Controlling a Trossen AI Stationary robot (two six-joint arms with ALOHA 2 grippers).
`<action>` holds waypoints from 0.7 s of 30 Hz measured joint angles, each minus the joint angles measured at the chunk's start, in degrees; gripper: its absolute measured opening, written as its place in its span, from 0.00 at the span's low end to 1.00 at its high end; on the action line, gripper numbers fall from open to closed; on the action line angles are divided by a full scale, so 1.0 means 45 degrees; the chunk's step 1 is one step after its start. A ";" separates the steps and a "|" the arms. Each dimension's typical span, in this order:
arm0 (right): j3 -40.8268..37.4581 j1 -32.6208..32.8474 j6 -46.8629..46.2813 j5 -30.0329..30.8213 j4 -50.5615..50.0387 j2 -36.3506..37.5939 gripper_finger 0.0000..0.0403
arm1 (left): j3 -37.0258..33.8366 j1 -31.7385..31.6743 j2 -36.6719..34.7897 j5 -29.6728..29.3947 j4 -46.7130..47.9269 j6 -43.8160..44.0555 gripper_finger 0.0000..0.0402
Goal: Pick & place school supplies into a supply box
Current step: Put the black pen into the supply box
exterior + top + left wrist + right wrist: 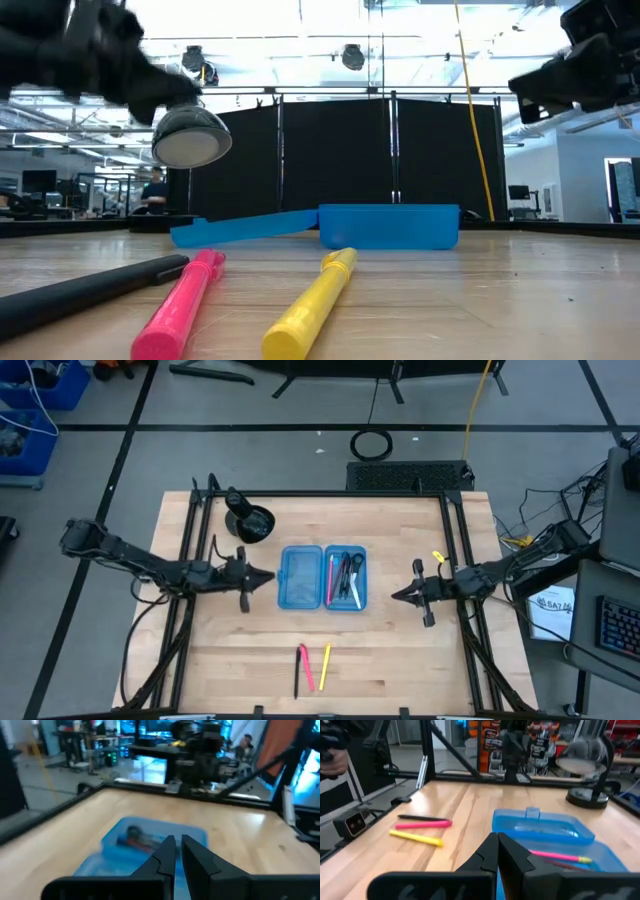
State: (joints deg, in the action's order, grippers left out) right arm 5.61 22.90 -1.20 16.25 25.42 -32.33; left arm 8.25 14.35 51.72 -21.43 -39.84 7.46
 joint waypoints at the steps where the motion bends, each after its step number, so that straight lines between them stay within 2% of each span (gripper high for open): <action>1: 0.0000 0.0000 0.0124 -0.0009 0.0127 0.0004 0.00 | 0.0694 0.0373 0.0005 -0.0248 0.0811 -0.0246 0.08; 3: -0.0005 0.0000 0.0247 -0.0009 0.0508 0.0004 0.00 | 0.2370 0.1136 0.0005 -0.0852 0.3202 -0.0356 0.08; 5: -0.0005 0.0000 0.0289 -0.0010 0.1024 0.0027 0.00 | 0.4499 0.1926 0.0032 -0.1895 0.6617 0.0634 0.08; 8: -0.0005 0.0010 0.0297 -0.0210 0.1341 0.0117 0.00 | 0.7884 0.3072 0.0801 -0.3707 1.1920 0.4273 0.08; 10: -0.0005 0.0013 0.0456 -0.0550 0.1357 0.0166 0.00 | 0.9741 0.3782 0.1612 -0.4124 1.4647 0.6782 0.08; 13: -0.0005 0.0019 0.0799 -0.0684 0.1400 0.0208 0.00 | 1.2215 0.4605 0.3180 -0.4045 1.6858 0.9301 0.08; 16: -0.0005 0.0015 0.1103 -0.0684 0.1503 0.0216 0.00 | 1.4323 0.5256 0.4995 -0.3418 1.8581 1.1322 0.08; 21: -0.0005 0.0015 0.1060 -0.0684 0.1542 0.0222 0.00 | 1.7306 0.5869 0.8059 -0.1178 2.0235 1.5853 0.08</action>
State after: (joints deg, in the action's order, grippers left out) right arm 5.58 22.96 3.57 13.17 32.36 -31.33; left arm 86.12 40.77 87.99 -26.73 51.22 78.80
